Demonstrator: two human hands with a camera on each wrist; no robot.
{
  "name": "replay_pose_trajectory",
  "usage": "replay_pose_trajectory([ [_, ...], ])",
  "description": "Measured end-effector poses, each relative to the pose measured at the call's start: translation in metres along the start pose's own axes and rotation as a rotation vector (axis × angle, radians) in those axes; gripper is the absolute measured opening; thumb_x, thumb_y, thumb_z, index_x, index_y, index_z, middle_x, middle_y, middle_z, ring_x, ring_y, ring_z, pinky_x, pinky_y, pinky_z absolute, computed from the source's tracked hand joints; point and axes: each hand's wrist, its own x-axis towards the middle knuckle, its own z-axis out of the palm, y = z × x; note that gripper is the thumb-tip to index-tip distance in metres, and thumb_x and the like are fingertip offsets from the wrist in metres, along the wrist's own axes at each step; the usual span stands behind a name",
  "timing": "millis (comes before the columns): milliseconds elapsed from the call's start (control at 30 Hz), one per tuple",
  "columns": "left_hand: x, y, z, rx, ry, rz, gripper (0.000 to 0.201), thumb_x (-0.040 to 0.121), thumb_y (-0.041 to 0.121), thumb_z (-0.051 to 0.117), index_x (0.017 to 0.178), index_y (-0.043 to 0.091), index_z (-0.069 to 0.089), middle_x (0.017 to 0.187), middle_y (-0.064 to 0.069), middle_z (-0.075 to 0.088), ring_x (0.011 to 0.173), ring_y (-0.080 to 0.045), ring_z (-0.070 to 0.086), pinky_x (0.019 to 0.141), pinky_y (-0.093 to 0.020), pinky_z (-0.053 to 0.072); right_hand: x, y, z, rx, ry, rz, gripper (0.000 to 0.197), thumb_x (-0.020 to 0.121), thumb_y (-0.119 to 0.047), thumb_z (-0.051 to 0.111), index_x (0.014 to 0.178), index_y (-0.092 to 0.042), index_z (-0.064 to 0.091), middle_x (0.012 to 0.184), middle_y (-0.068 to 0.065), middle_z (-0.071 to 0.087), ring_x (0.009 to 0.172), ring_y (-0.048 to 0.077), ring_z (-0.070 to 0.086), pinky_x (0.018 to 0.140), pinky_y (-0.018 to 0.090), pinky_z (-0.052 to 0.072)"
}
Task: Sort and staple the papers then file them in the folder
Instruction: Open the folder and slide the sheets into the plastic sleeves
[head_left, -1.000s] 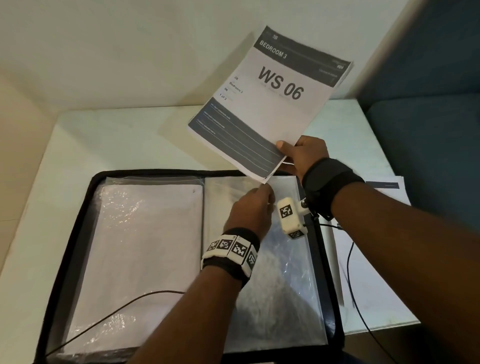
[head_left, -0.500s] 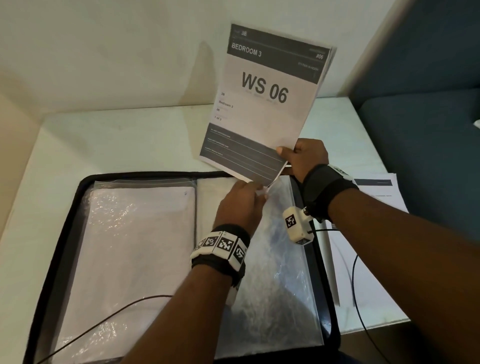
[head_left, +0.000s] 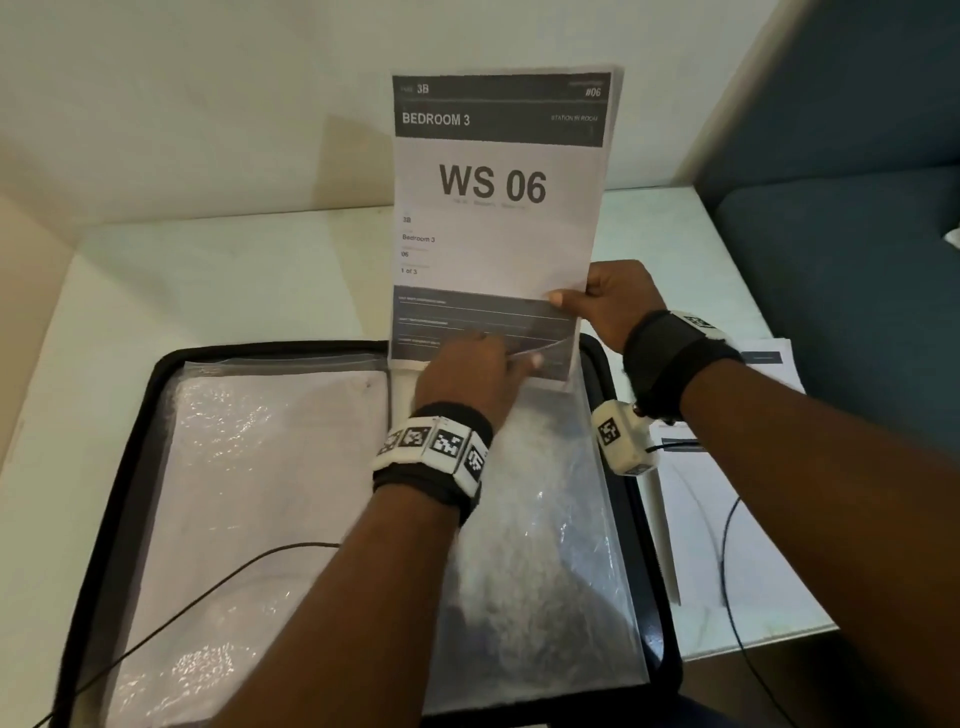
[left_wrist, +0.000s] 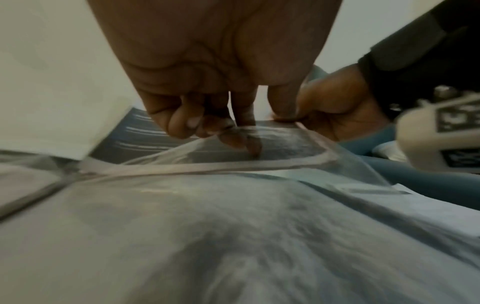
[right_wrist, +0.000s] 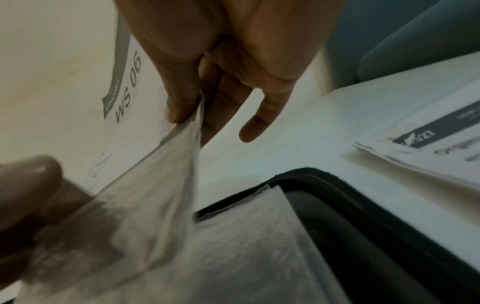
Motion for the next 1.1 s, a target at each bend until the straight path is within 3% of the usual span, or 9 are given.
replay_pose_trajectory([
  [67, 0.004, -0.02, -0.006, 0.043, -0.05, -0.026, 0.039, 0.101, 0.043, 0.042, 0.103, 0.015, 0.069, 0.097, -0.002, 0.057, 0.099, -0.027, 0.056, 0.087, -0.042, 0.05, 0.004, 0.003, -0.004, -0.037, -0.003, -0.005, 0.026, 0.085, -0.024, 0.075, 0.1, -0.003, 0.075, 0.1, 0.012, 0.075, 0.095, 0.027, 0.069, 0.09, 0.042, 0.055],
  [200, 0.008, -0.057, -0.02, 0.161, -0.153, -0.094, 0.023, 0.094, 0.015, 0.055, 0.112, 0.018, 0.068, 0.128, -0.009, 0.052, 0.122, -0.033, 0.043, 0.102, -0.049, 0.043, 0.008, 0.002, -0.003, -0.053, -0.001, -0.016, 0.025, 0.086, -0.023, 0.074, 0.103, -0.006, 0.075, 0.103, 0.011, 0.074, 0.097, 0.027, 0.068, 0.093, 0.045, 0.054],
  [433, 0.008, -0.086, -0.027, 0.109, -0.015, -0.158, 0.022, 0.089, 0.009, 0.057, 0.093, 0.023, 0.074, 0.105, -0.011, 0.061, 0.103, -0.033, 0.056, 0.092, -0.04, 0.047, 0.012, 0.003, -0.001, -0.099, 0.024, -0.004, 0.027, 0.088, -0.028, 0.07, 0.107, -0.009, 0.073, 0.104, 0.008, 0.073, 0.095, 0.028, 0.066, 0.092, 0.044, 0.054],
  [567, 0.007, -0.089, -0.027, 0.065, 0.064, -0.099, 0.019, 0.087, 0.01, 0.063, 0.089, 0.022, 0.078, 0.1, -0.004, 0.072, 0.099, -0.023, 0.061, 0.097, -0.037, 0.042, 0.012, 0.004, -0.002, -0.149, 0.016, -0.004, 0.028, 0.091, -0.029, 0.067, 0.107, -0.006, 0.068, 0.105, 0.012, 0.07, 0.096, 0.03, 0.064, 0.092, 0.045, 0.053],
  [700, 0.007, -0.094, -0.024, 0.017, 0.095, -0.079, 0.019, 0.089, 0.008, 0.063, 0.09, 0.02, 0.078, 0.101, -0.002, 0.073, 0.1, -0.022, 0.062, 0.096, -0.032, 0.041, 0.011, 0.003, -0.001, -0.175, 0.01, -0.024, 0.029, 0.093, -0.027, 0.064, 0.111, -0.005, 0.066, 0.11, 0.014, 0.068, 0.099, 0.032, 0.063, 0.094, 0.045, 0.052],
  [800, 0.007, -0.097, -0.023, -0.051, 0.077, -0.113, 0.018, 0.091, 0.011, 0.062, 0.092, 0.021, 0.076, 0.101, -0.001, 0.074, 0.098, -0.021, 0.063, 0.091, -0.031, 0.048, 0.01, 0.002, -0.002, -0.217, -0.014, 0.0, 0.032, 0.093, -0.027, 0.063, 0.114, -0.004, 0.062, 0.112, 0.015, 0.066, 0.102, 0.034, 0.061, 0.095, 0.047, 0.05],
  [933, 0.01, -0.102, -0.019, -0.024, 0.055, -0.067, 0.015, 0.091, 0.015, 0.062, 0.086, 0.025, 0.072, 0.096, 0.002, 0.069, 0.095, -0.019, 0.06, 0.09, -0.036, 0.05, 0.012, 0.0, -0.005, -0.288, -0.018, 0.014, 0.032, 0.095, -0.029, 0.06, 0.115, -0.004, 0.059, 0.115, 0.014, 0.063, 0.104, 0.033, 0.059, 0.092, 0.041, 0.049],
  [1033, 0.013, -0.103, -0.016, -0.015, 0.12, -0.057, 0.013, 0.087, 0.011, 0.066, 0.086, 0.022, 0.074, 0.097, 0.003, 0.051, 0.094, -0.015, 0.047, 0.087, -0.026, 0.04, 0.015, -0.006, -0.005, -0.284, -0.002, 0.003, 0.031, 0.095, -0.028, 0.06, 0.114, -0.003, 0.059, 0.114, 0.016, 0.063, 0.104, 0.033, 0.058, 0.09, 0.038, 0.048],
  [1100, 0.016, -0.104, -0.017, -0.013, 0.087, -0.058, 0.013, 0.088, 0.011, 0.065, 0.087, 0.02, 0.074, 0.095, 0.004, 0.051, 0.092, -0.013, 0.047, 0.084, -0.023, 0.037, 0.016, -0.009, -0.004, -0.267, 0.001, -0.004, 0.03, 0.095, -0.026, 0.06, 0.113, -0.002, 0.058, 0.114, 0.016, 0.062, 0.103, 0.033, 0.057, 0.088, 0.035, 0.045],
])
